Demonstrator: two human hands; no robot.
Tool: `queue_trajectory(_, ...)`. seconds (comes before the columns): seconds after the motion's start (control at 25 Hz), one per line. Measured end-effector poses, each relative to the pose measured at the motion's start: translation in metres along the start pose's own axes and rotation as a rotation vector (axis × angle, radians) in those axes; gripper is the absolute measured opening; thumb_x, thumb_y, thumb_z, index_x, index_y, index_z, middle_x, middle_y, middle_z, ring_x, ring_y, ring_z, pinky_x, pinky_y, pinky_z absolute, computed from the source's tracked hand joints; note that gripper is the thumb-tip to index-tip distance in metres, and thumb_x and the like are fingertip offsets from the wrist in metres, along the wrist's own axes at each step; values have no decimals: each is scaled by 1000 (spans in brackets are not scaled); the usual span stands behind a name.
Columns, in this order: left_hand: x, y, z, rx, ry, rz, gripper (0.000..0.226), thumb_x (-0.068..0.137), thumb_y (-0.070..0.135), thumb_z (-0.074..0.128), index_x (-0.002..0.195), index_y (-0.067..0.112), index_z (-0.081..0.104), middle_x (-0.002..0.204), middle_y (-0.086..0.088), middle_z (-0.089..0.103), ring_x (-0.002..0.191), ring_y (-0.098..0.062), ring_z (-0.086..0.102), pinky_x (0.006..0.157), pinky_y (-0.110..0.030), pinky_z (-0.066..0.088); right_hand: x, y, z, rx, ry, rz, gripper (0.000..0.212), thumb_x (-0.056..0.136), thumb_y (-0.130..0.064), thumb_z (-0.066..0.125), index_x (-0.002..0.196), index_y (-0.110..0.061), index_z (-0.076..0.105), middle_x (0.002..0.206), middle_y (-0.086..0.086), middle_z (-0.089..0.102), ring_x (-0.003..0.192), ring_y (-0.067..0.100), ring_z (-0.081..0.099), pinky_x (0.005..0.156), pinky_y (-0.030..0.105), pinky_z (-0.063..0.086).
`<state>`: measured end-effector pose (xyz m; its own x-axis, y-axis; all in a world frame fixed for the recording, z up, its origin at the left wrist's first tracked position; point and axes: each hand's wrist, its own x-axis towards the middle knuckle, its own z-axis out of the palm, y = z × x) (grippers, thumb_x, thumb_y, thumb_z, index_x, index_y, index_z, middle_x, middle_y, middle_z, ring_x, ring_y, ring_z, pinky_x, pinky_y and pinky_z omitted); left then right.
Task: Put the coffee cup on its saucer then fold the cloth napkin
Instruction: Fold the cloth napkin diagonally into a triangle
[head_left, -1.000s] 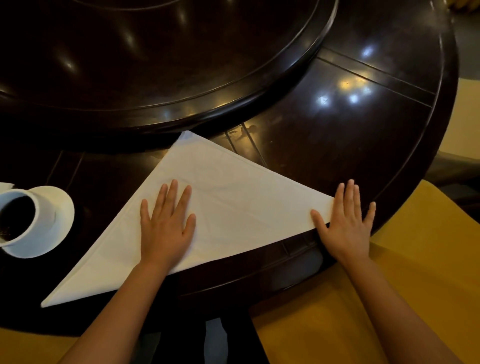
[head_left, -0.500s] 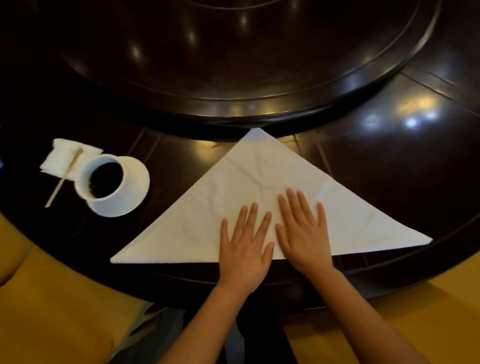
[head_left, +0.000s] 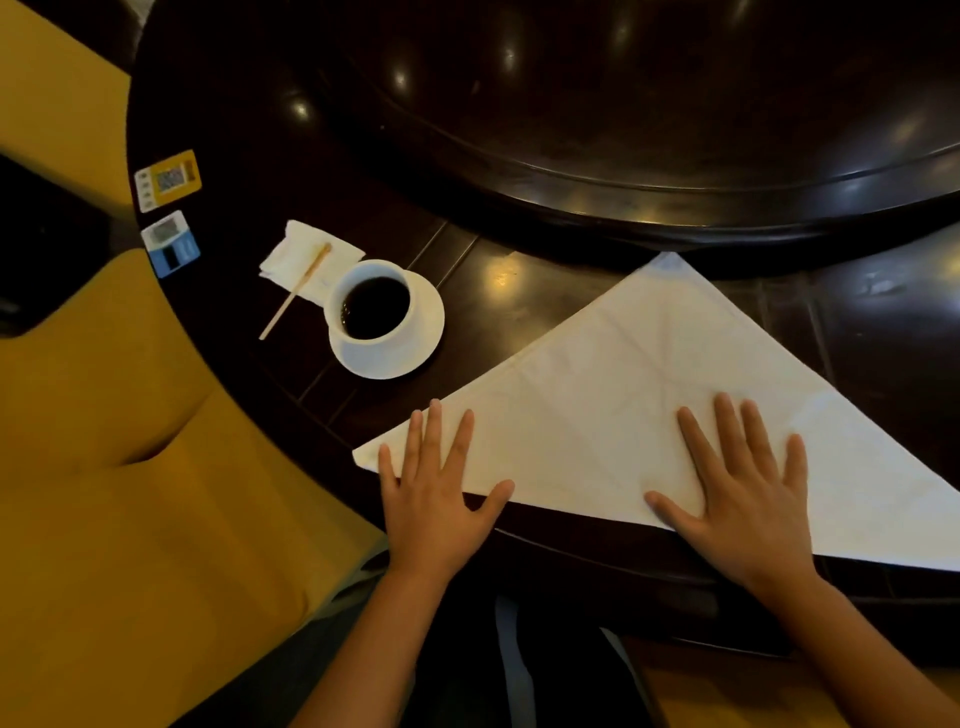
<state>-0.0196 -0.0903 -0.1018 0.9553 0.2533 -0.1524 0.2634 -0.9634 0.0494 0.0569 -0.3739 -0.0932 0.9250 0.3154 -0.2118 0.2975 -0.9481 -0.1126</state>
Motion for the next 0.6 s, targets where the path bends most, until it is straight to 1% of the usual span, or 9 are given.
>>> queue_trajectory(0.08,-13,-11,1,-10,6,-72,81,85,72,13,149,23,15,156,-9,10,143,-26,10,110,-56,10,-8,-3,0,11,-10,-27,89,77,-79,16,148,-27,5,158,7,-2,143,27,-7,111,59,-1)
queue_trajectory(0.2,-27,-3,-1,-71,44,-188,76,91,62,9,148,13,17,156,-10,11,142,-26,13,110,-60,12,-21,-8,-2,41,-18,-48,89,78,-79,16,148,-27,5,158,7,-3,143,26,-7,111,54,-8)
queue_trajectory(0.24,-27,9,-3,-103,64,-179,74,92,59,8,148,12,16,155,-10,10,143,-25,12,110,-60,11,-22,-11,-4,43,-19,-71,85,80,-77,15,148,-27,4,157,6,-4,143,25,-8,111,52,-10)
queue_trajectory(0.28,-25,26,-6,-132,73,-128,71,93,56,9,148,13,15,155,-10,10,143,-24,10,111,-59,7,-18,-14,-6,41,-15,-116,80,84,-73,14,148,-28,3,157,6,-4,143,24,-7,112,51,-10)
queue_trajectory(0.36,-13,64,-8,-156,71,35,66,94,52,13,148,16,14,155,-9,11,143,-24,8,112,-56,3,1,-20,-8,28,-3,-252,66,91,-62,10,148,-28,5,157,5,0,144,24,-5,112,52,-6)
queue_trajectory(0.44,0,95,-6,-122,51,132,64,94,51,10,148,16,15,155,-10,15,143,-26,13,110,-56,5,29,-23,-6,12,4,-355,58,95,-54,7,148,-29,8,157,4,6,144,25,-1,113,50,-1)
queue_trajectory(0.52,8,108,-1,-90,-4,129,66,93,52,0,147,18,16,154,-11,20,142,-28,17,109,-57,9,59,-21,-5,-14,-6,-400,57,95,-52,8,148,-30,9,157,2,8,144,23,-1,114,48,-1)
queue_trajectory(0.6,11,109,5,-78,-39,108,68,92,53,-2,147,19,19,154,-11,22,141,-29,20,108,-58,13,86,-14,-7,-29,-12,-429,60,93,-55,10,148,-30,7,157,1,4,143,20,-4,115,46,-4)
